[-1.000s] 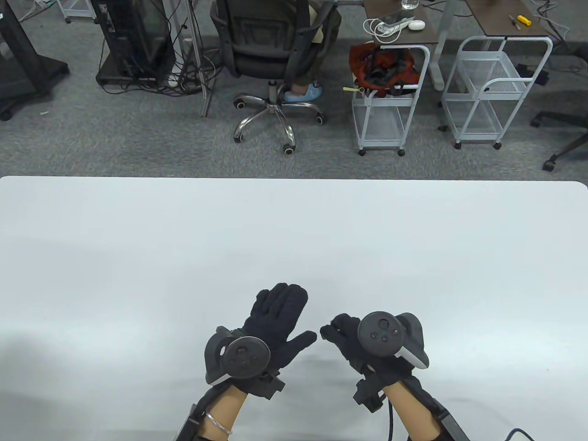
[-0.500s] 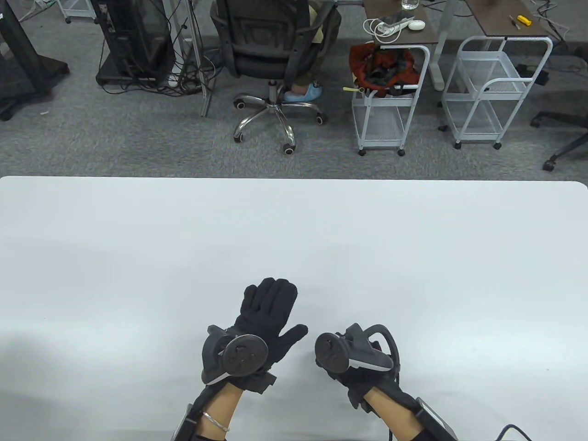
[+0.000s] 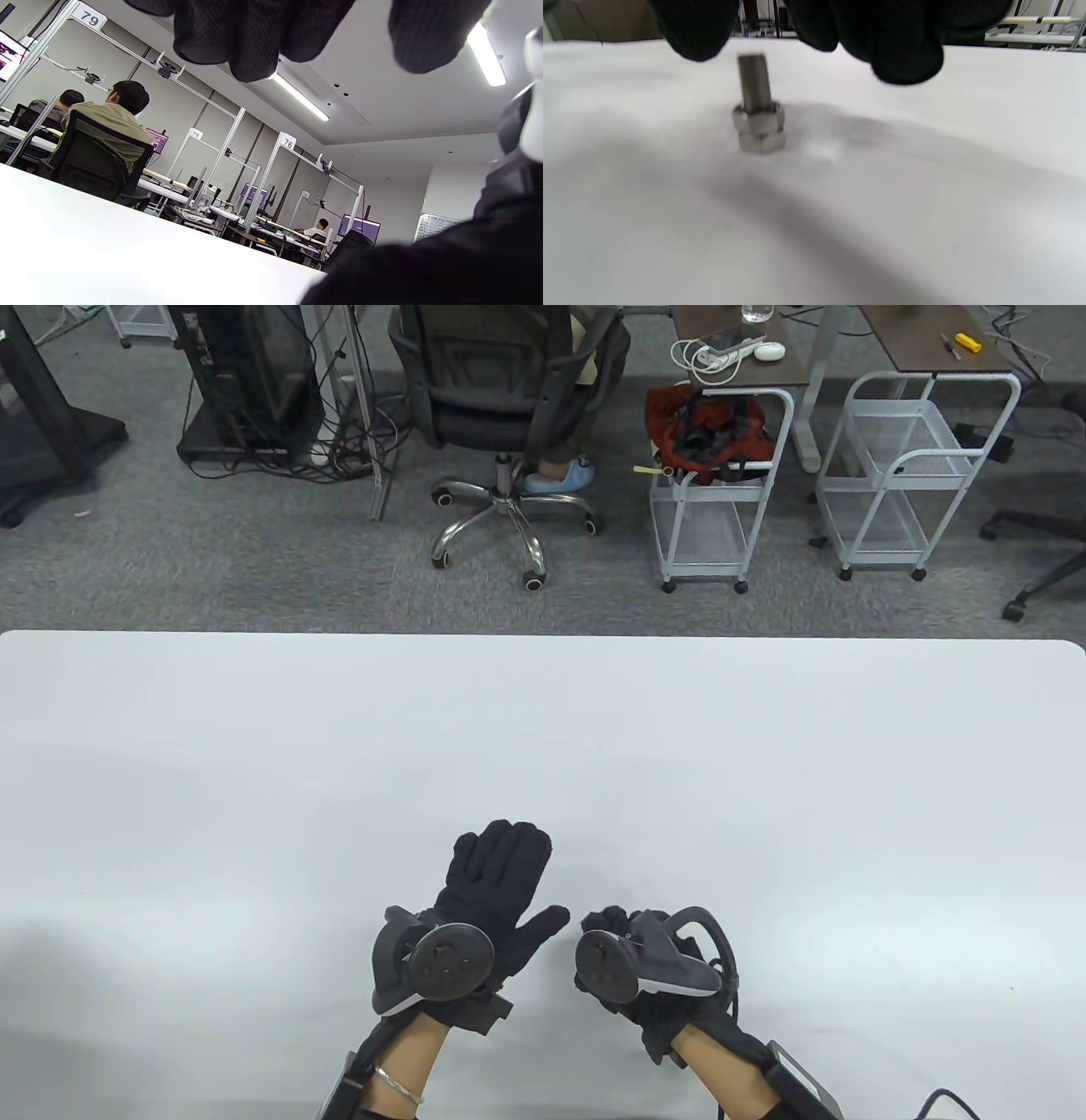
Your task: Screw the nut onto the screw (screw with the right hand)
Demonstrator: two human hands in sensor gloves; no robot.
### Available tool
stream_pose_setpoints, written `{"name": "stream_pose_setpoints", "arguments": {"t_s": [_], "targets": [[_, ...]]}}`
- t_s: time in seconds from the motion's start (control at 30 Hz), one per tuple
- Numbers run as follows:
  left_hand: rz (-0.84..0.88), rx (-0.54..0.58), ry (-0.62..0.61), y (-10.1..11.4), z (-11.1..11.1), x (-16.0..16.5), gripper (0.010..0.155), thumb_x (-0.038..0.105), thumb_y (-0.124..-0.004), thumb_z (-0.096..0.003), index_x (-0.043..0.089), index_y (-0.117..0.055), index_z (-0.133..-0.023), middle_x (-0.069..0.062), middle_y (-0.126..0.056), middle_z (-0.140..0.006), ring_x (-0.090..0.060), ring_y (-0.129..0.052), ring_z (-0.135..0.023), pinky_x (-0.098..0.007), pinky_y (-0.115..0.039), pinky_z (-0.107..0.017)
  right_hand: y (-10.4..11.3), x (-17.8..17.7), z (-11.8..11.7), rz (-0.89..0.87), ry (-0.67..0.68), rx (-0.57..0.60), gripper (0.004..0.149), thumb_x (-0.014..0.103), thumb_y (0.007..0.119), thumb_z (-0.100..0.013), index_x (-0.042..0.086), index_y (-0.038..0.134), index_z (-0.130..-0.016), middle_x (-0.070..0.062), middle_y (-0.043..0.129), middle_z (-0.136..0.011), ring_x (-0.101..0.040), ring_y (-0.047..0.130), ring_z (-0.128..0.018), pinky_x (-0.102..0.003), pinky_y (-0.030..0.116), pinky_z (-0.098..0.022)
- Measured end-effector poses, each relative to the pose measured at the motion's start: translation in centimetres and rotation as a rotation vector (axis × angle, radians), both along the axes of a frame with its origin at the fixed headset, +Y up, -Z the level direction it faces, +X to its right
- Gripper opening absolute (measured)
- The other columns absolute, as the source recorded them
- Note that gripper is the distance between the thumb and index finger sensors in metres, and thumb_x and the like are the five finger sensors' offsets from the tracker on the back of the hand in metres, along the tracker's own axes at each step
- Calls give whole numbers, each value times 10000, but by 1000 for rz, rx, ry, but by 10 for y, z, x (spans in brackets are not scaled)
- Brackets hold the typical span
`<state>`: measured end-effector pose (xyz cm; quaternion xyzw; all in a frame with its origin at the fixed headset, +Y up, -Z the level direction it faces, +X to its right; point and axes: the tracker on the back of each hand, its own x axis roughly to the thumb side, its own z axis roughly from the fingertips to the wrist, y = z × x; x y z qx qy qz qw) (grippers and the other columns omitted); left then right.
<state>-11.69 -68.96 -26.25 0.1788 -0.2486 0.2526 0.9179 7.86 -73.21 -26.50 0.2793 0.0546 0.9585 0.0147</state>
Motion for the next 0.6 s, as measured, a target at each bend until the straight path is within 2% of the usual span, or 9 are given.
{"name": "stream_pose_setpoints", "arguments": {"t_s": [0.1, 0.27, 0.4, 0.6], "targets": [[-3, 3, -1, 0, 0, 0, 741, 609, -671, -505, 175, -608, -1102, -156, -737, -1146, -445, -683, -1026, -603, -452, -771, 15, 11, 0, -92, 3, 127, 762, 419, 730, -554, -78, 483, -1076, -381, 563, -1038, -587, 626, -940, -688, 493, -639], [0, 1, -7, 0, 0, 1, 741, 609, -671, -505, 176, -606, -1103, -155, -736, -1146, -443, -682, -1026, -599, -446, -773, 34, 27, 2, -192, -64, 282, 738, 381, 670, -582, -81, 417, -1099, -385, 527, -1057, -612, 545, -967, -702, 435, -654], [-4, 2, -8, 0, 1, 2, 743, 610, -670, -505, 175, -604, -1104, -152, -736, -1146, -443, -682, -1026, -599, -445, -773, 39, 33, 2, -205, -83, 317, 719, 384, 660, -586, -70, 438, -1098, -380, 528, -1060, -609, 539, -970, -700, 430, -657], [-8, 4, -9, 0, 1, 3, 740, 609, -671, -505, 177, -606, -1102, -152, -738, -1145, -441, -685, -1025, -599, -445, -773, 39, 34, 1, -220, -88, 306, 709, 389, 661, -584, -66, 467, -1092, -379, 548, -1053, -607, 557, -963, -697, 444, -654]]}}
